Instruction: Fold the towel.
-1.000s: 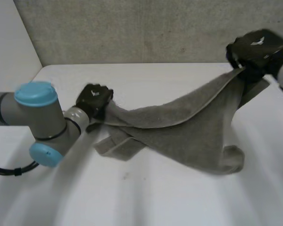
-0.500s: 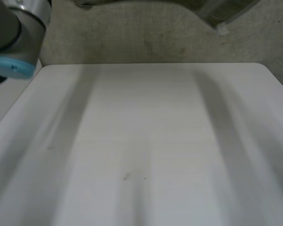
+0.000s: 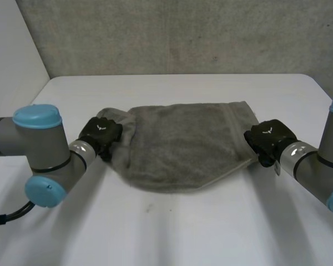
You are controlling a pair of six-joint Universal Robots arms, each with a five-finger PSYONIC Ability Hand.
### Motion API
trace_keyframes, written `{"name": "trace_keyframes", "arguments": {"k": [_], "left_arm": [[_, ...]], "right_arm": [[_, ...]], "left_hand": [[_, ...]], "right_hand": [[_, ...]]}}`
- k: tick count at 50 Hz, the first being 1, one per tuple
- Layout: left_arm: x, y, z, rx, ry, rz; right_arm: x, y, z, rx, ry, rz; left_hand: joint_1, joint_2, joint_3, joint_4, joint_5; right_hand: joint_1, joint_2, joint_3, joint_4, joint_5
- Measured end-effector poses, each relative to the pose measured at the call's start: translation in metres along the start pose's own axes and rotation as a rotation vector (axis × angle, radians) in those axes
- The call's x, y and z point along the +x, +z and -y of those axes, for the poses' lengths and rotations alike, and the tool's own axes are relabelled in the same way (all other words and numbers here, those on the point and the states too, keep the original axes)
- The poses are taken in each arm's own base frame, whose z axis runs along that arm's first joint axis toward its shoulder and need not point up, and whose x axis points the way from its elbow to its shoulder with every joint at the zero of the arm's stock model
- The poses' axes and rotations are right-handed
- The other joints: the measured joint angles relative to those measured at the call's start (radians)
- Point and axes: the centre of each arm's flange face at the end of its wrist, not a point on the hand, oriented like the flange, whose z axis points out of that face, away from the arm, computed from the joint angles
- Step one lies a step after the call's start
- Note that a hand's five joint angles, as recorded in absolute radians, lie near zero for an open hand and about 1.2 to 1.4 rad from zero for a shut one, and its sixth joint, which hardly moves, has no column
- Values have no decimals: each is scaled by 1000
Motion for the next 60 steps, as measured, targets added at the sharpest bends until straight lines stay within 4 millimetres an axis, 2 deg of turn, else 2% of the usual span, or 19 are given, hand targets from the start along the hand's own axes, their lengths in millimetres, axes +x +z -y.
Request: {"name": "trace_keyframes", "arguments": {"k": [6, 8, 9, 13, 17, 21, 27, 29, 30, 35, 37, 42, 51, 58, 60], "left_arm": [[-12, -20, 16, 17, 56, 26], [-14, -22, 19, 22, 58, 31], [-19, -31, 28, 41, 60, 47], [-26, -43, 39, 67, 56, 71], [-31, -55, 43, 76, 47, 90], [-34, -63, 42, 70, 39, 99], [-32, -73, 28, 29, 23, 85], [-27, -74, 21, 13, 16, 50], [-26, -75, 19, 11, 14, 39], [-19, -71, 11, 10, -2, -29], [-16, -66, 6, 13, -12, -56], [-15, -49, -2, 22, -27, -75], [-17, -17, -18, 22, -33, -68], [-18, -6, -22, 21, -32, -67], [-18, -1, -23, 24, -30, -66]], "right_arm": [[9, -9, -2, 1, 15, -15], [10, -9, -3, 2, 18, -17], [16, -11, -5, 8, 32, -26], [24, -12, -9, 19, 65, -49], [35, -11, -15, 28, 118, -82], [45, -10, -19, 31, 165, -109], [55, -7, -25, 32, 211, -130], [56, -6, -27, 30, 217, -128], [56, -6, -27, 30, 218, -127], [55, -4, -29, 26, 217, -120], [54, -4, -30, 23, 216, -117], [51, -4, -32, 14, 216, -107], [45, -1, -37, -2, 219, -91], [44, 0, -39, -7, 219, -87], [44, 0, -40, -10, 220, -85]], "left_hand": [[-366, -370, -371, -370, -371], [-379, -392, -395, -393, -391], [-409, -424, -425, -424, -423], [-421, -439, -439, -437, -436], [-421, -434, -435, -434, -434], [-331, -339, -341, -345, -345], [-199, -210, -219, -216, -215], [-2, -31, -34, -30, -30], [18, -4, -11, -8, -9], [-12, -31, -24, -23, -22], [-137, -140, -141, -140, -142], [-161, -175, -176, -175, -177], [-160, -173, -174, -172, -173], [-94, -103, -107, -104, -104], [-8, -17, -19, -21, -23]], "right_hand": [[0, -1, 0, 0, 0], [0, -1, 0, 0, 0], [0, -1, 0, 0, 0], [0, -1, 0, 0, 0], [0, -1, 0, 0, 0], [0, -1, 0, 0, 0], [0, -1, 0, 0, 0], [0, -1, 0, 0, 0], [0, -1, 0, 0, 0], [0, -1, 0, 0, 0], [0, -1, 0, 0, 0], [0, -1, 0, 0, 0], [0, -1, 0, 0, 0], [0, -1, 0, 0, 0], [0, -1, 0, 0, 0]]}}
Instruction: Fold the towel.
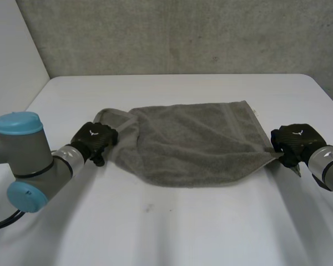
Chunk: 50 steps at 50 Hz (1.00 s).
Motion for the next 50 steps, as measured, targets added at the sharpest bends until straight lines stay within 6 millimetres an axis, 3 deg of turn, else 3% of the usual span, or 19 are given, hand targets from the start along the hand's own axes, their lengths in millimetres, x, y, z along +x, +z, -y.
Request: {"name": "trace_keyframes", "arguments": {"k": [5, 24, 28, 30, 38, 44, 50], "left_arm": [[-1, 8, -2, 4, 2, 0], [2, 19, -9, 2, 2, -10], [3, 19, -10, -2, 2, -12], [3, 19, -10, -3, 2, -11], [0, 14, 0, 14, 13, 3], [-14, -11, 38, 68, 32, 67], [-16, -62, 73, 87, 49, 105]], "right_arm": [[-1, 1, -2, -5, 1, 3], [-3, 2, -5, -17, 3, 11], [-3, 2, -5, -16, 3, 11], [-3, 2, -5, -16, 3, 11], [-2, 1, -2, -8, -1, 7], [1, -4, 8, 7, -24, 1], [1, -29, 27, -21, -173, 14]], "left_hand": [[128, 126, 126, 129, 131], [209, 214, 214, 219, 217], [308, 325, 324, 316, 314], [450, 466, 464, 471, 470], [501, 557, 555, 561, 546], [509, 568, 567, 572, 555], [509, 569, 568, 575, 556]], "right_hand": [[0, 0, 0, 0, 0], [0, 0, 0, 0, 1], [0, 0, 0, 0, 1], [0, 0, 0, 0, 1], [0, 0, 0, 0, 1], [0, 0, 0, 0, 1], [0, 0, 0, 0, 1]]}}
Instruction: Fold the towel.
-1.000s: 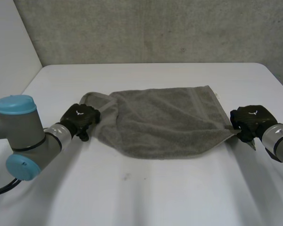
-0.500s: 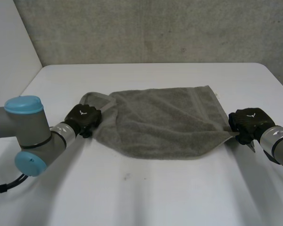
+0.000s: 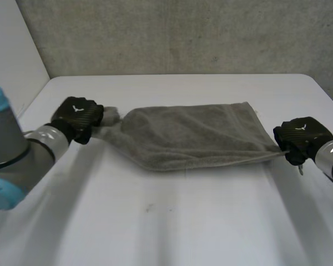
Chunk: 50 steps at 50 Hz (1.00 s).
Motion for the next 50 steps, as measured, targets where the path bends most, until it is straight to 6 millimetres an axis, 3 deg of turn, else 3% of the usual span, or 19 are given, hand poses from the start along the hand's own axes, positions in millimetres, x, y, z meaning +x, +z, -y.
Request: {"name": "trace_keyframes", "arguments": {"k": [6, 13, 17, 25, 32, 35, 36, 38, 39, 41, 42, 43, 46, 47, 50], "left_arm": [[2, -59, 20, -84, 20, -26], [10, -107, 12, -258, 133, -107], [16, -124, 0, -341, 225, -159], [28, -126, -24, -429, 284, -218], [24, -92, -41, -468, 290, -222], [17, -72, -42, -460, 298, -201], [11, -57, -40, -447, 306, -181], [9, -52, -39, -441, 309, -173], [3, -36, -33, -416, 321, -144], [-8, -8, -13, -339, 348, -78], [-10, -2, -8, -321, 354, -64], [-15, 10, 3, -280, 365, -31], [-21, 30, 23, -210, 380, 23], [-24, 40, 36, -160, 386, 61], [-37, 54, 78, 4, 382, 173]], "right_arm": [[-2, -41, 17, -64, -215, 45], [-11, -74, 22, -129, -355, 120], [-18, -84, 16, -177, -411, 177], [-24, -77, -5, -284, -465, 236], [-28, -48, -16, -346, -510, 249], [-28, -30, -9, -325, -544, 213], [-27, -20, -2, -299, -561, 178], [-26, -15, 1, -286, -567, 162], [-25, -10, 6, -267, -574, 139], [-9, 15, 41, -131, -574, -19], [-4, 19, 51, -95, -568, -59], [7, 26, 72, -9, -546, -149], [27, 31, 112, 156, -490, -302], [39, 29, 136, 264, -448, -389], [59, 19, 173, 454, -370, -522]], "left_hand": [[0, 0, 1, 0, 4], [0, 0, 1, 0, 4], [0, 0, 1, 1, 4], [0, 0, 1, 1, 4], [0, 0, 1, 1, 4], [0, 1, 1, 1, 9], [0, 2, 1, 1, 11], [0, 2, 1, 1, 11], [0, 2, 1, 1, 14], [0, 2, 2, 1, 16], [0, 2, 2, 1, 18], [0, 2, 2, 1, 18], [7, 2, 2, 1, 19], [10, 2, 2, 1, 19], [15, 2, 2, 1, 19]], "right_hand": [[0, 0, 0, 0, 0], [0, 0, 0, 0, 0], [0, 0, 0, 0, 0], [0, 0, 0, 0, 0], [0, 0, 0, 0, 0], [0, 0, 0, 0, 0], [0, 0, 0, 0, 0], [0, 0, 0, 0, 0], [0, 0, 0, 0, 0], [0, 0, 0, 0, 0], [0, 0, 0, 0, 0], [0, 0, 0, 0, 0], [0, 0, 0, 0, 0], [0, 0, 0, 0, 0], [0, 0, 0, 0, 0]]}}
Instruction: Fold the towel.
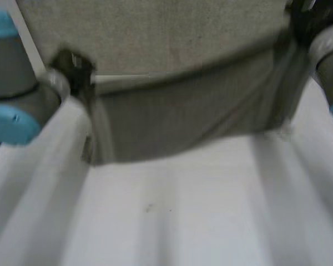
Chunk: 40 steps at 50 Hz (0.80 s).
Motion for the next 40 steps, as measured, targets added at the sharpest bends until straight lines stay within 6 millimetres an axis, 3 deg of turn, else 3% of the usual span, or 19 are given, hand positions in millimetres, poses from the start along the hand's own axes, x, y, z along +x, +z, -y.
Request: {"name": "trace_keyframes", "arguments": {"k": [1, 6, 8, 11, 12, 17, 18, 23, 24, 25, 26, 29, 33, 40], "left_arm": [[-25, 6, 29, 131, -36, 129], [-81, 0, 87, 446, -156, 393], [-95, -6, 99, 538, -204, 453], [-97, -8, 99, 572, -244, 463], [-86, -6, 86, 552, -273, 435], [-50, -1, 47, 430, -298, 332], [-32, -1, 29, 371, -302, 283], [17, -8, -17, 217, -306, 142], [17, -8, -17, 217, -306, 142], [41, -14, -39, 147, -308, 74], [41, -14, -39, 147, -308, 74], [79, -28, -74, 32, -312, -33], [109, -45, -102, -76, -311, -120], [118, -79, -112, -188, -270, -205]], "right_arm": [[23, 7, 18, 105, 59, -120], [51, 4, 40, 269, 136, -269], [53, 1, 42, 295, 147, -280], [44, -4, 35, 282, 150, -242], [27, -10, 24, 241, 148, -168], [-9, -26, -6, 126, 149, 9], [-24, -33, -20, 75, 153, 78], [-63, -55, -53, -56, 173, 241], [-63, -55, -53, -56, 173, 241], [-78, -66, -68, -111, 182, 303], [-78, -66, -68, -111, 182, 303], [-99, -83, -87, -179, 191, 387], [-111, -98, -100, -219, 180, 454], [-111, -122, -110, -297, 122, 554]], "left_hand": [[0, 0, 0, 0, 0], [14, 0, 0, 0, 0], [19, 0, 0, 0, 0], [19, 0, 0, 0, 0], [19, 0, 0, 0, 0], [19, 0, 0, 0, 0], [19, 0, 0, 0, 0], [19, 0, 0, 0, 0], [19, 0, 0, 0, 0], [19, 0, 0, 0, 0], [19, 0, 0, 0, 0], [19, 0, 0, 0, 0], [19, 0, 0, 0, 0], [19, 0, 0, 0, 0]], "right_hand": [[0, 0, 0, 0, 0], [0, 0, 0, 0, 3], [0, 0, 0, 0, 5], [0, 0, 0, 0, 7], [0, 0, 0, 0, 7], [0, 0, 0, 0, 7], [0, 0, 0, 0, 7], [0, 0, 0, 0, 7], [0, 0, 0, 0, 7], [0, 0, 0, 0, 7], [0, 0, 0, 0, 7], [0, 0, 0, 0, 7], [0, 0, 0, 0, 7], [0, 0, 0, 0, 8]]}}
